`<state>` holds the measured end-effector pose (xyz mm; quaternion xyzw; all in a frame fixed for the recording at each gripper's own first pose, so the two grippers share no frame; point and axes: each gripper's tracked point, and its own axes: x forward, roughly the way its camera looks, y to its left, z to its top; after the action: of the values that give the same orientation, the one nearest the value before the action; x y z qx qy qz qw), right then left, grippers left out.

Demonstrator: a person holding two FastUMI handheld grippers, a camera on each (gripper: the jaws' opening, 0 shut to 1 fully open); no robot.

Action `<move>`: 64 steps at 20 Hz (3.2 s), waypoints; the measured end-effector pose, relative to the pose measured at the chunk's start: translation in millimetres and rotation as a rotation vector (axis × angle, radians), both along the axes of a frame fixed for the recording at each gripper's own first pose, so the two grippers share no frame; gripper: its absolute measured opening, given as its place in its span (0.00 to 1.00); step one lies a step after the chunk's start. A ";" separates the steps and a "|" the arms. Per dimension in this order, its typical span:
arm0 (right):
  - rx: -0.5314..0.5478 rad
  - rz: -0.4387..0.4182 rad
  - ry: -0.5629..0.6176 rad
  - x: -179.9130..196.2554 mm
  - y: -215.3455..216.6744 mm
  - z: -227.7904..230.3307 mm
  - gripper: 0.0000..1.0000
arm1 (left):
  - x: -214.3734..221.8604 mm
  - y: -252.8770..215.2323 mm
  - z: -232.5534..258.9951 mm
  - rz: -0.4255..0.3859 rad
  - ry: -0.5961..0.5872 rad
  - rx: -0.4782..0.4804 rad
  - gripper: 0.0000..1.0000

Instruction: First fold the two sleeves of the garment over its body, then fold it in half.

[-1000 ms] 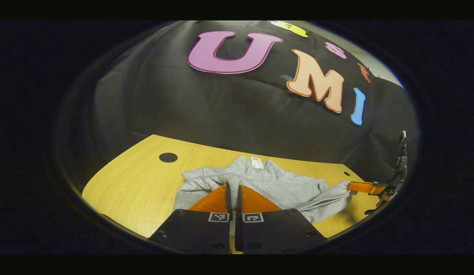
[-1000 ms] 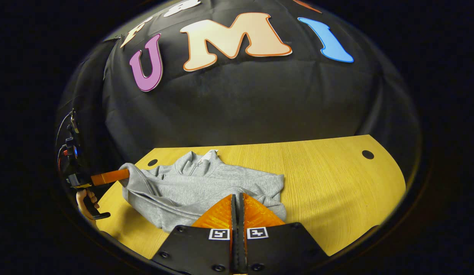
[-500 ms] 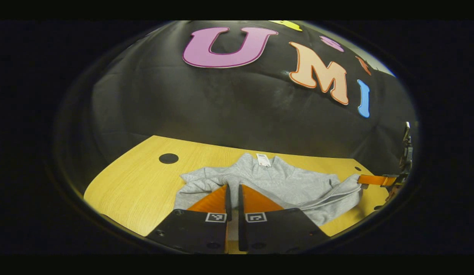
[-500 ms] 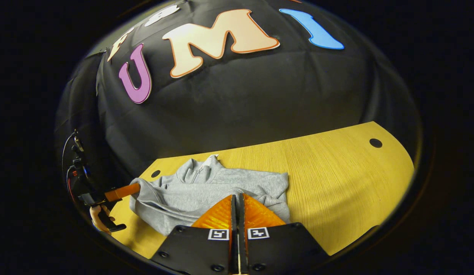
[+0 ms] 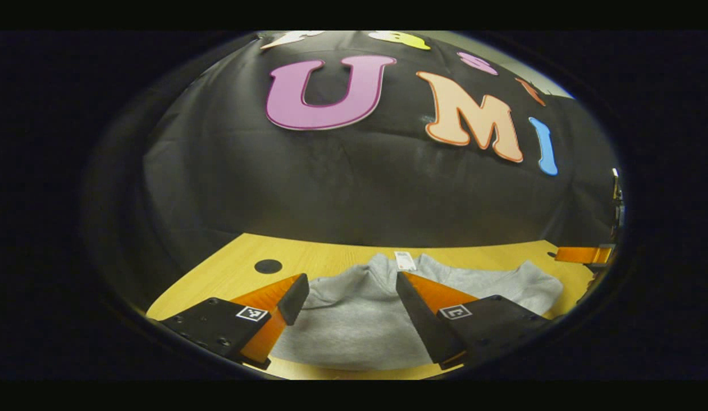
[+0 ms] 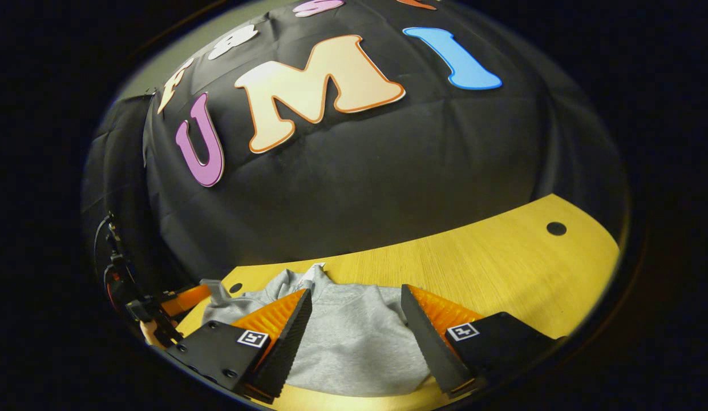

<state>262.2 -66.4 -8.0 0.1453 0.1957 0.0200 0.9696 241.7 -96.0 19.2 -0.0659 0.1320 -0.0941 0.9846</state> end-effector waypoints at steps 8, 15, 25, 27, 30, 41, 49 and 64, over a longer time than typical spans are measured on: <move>-0.049 0.021 -0.193 -53.5 18.5 68.6 0.98 | -46.4 37.0 76.7 0.053 -0.185 -0.038 0.93; -0.051 0.034 -0.300 -141.8 38.7 76.1 0.97 | -128.9 52.3 69.2 0.065 -0.248 -0.033 0.93; -0.099 -0.007 -0.399 -223.5 49.1 50.9 0.97 | -210.6 59.5 16.5 0.101 -0.257 0.036 0.93; -0.140 -0.020 -0.406 -231.5 47.6 42.7 0.97 | -220.7 59.3 5.7 0.103 -0.256 0.037 0.93; -0.163 -0.034 -0.385 -240.7 47.5 26.4 0.97 | -227.7 61.0 -6.9 0.110 -0.261 0.039 0.93; -0.161 -0.126 -0.380 -249.4 31.7 13.8 0.97 | -227.9 77.6 -25.7 0.131 -0.240 0.070 0.92; -0.150 -0.147 -0.374 -253.6 23.2 13.2 0.97 | -226.6 90.3 -37.7 0.164 -0.214 0.074 0.93; -0.162 -0.142 -0.359 -254.8 23.6 9.3 0.97 | -227.5 86.6 -34.2 0.161 -0.243 0.124 0.93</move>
<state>7.4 -42.9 1.2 0.0743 0.0100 -0.0386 0.9964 14.2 -9.4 -15.0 -0.0037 0.0119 -0.0136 0.9998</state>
